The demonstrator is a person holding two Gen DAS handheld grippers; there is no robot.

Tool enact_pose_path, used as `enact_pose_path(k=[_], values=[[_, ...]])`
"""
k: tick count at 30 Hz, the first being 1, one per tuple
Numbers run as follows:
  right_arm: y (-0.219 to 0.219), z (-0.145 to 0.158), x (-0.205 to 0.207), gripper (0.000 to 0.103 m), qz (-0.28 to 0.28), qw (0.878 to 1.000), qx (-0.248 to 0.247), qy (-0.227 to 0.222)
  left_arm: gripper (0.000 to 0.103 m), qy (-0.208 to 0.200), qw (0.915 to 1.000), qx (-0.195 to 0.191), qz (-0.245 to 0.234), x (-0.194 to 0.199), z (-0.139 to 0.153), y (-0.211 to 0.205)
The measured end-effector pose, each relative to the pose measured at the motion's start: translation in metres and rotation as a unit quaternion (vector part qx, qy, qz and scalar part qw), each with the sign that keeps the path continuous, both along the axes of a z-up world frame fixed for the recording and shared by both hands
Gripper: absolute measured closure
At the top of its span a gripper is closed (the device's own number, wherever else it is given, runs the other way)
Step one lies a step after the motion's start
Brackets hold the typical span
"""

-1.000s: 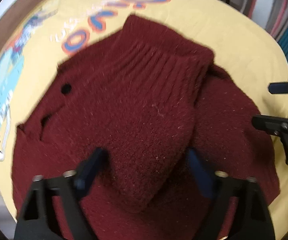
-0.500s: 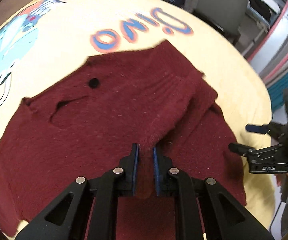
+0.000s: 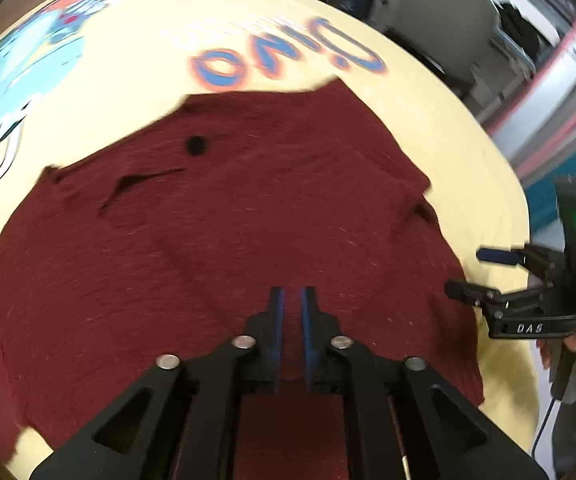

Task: Fold small clothes
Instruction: 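Move the left gripper to the other sleeve cuff and grasp it, then fold the held sleeve across the sweater body, then open the left gripper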

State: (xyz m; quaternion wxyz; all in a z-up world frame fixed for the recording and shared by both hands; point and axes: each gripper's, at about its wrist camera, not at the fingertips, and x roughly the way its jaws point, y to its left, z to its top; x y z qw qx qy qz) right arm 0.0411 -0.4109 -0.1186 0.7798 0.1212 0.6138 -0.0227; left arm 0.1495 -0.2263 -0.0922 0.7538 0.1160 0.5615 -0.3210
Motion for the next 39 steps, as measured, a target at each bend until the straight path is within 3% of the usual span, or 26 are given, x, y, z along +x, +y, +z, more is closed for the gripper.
enact_pose_path(k=[2, 3, 8, 13, 14, 15, 16, 17, 22, 31, 39], values=[[0.001, 0.000, 0.001, 0.018, -0.002, 1.000, 0.001, -0.001, 0.057, -0.013, 0.9996, 0.016, -0.018, -0.004, -0.004, -0.014], [0.000, -0.001, 0.002, 0.018, -0.003, 1.000, 0.001, -0.001, 0.054, -0.021, 0.9992, 0.020, -0.029, -0.008, -0.006, -0.021], [-0.008, -0.002, -0.001, 0.018, -0.009, 1.000, -0.001, 0.002, 0.053, -0.026, 0.9956, 0.054, -0.072, -0.019, -0.026, -0.056], [-0.018, -0.007, -0.006, 0.018, -0.020, 1.000, 0.002, 0.006, 0.053, -0.018, 0.9924, 0.088, -0.085, -0.019, -0.048, -0.076], [-0.019, -0.008, -0.006, 0.018, -0.021, 1.000, 0.003, 0.007, 0.054, -0.014, 0.9921, 0.091, -0.085, -0.017, -0.052, -0.078], [-0.020, -0.009, -0.006, 0.018, -0.023, 1.000, 0.003, 0.009, 0.063, -0.013, 0.9922, 0.090, -0.085, -0.016, -0.054, -0.079], [-0.020, -0.011, -0.006, 0.018, -0.023, 1.000, 0.004, 0.010, 0.073, -0.013, 0.9926, 0.086, -0.085, -0.014, -0.054, -0.078], [-0.020, -0.012, -0.005, 0.018, -0.024, 1.000, 0.005, 0.011, 0.091, -0.012, 0.9931, 0.083, -0.082, -0.012, -0.053, -0.077], [-0.022, -0.013, -0.008, 0.018, -0.023, 1.000, 0.004, 0.013, 0.096, -0.026, 0.9972, 0.041, -0.056, -0.002, -0.034, -0.052], [-0.022, -0.007, -0.014, 0.018, -0.018, 1.000, 0.006, 0.010, 0.096, -0.051, 0.9964, -0.028, 0.062, 0.019, 0.001, 0.014], [-0.013, -0.004, -0.011, 0.018, -0.014, 1.000, 0.005, 0.007, 0.096, -0.051, 0.9732, -0.074, 0.211, -0.007, 0.009, 0.089]])
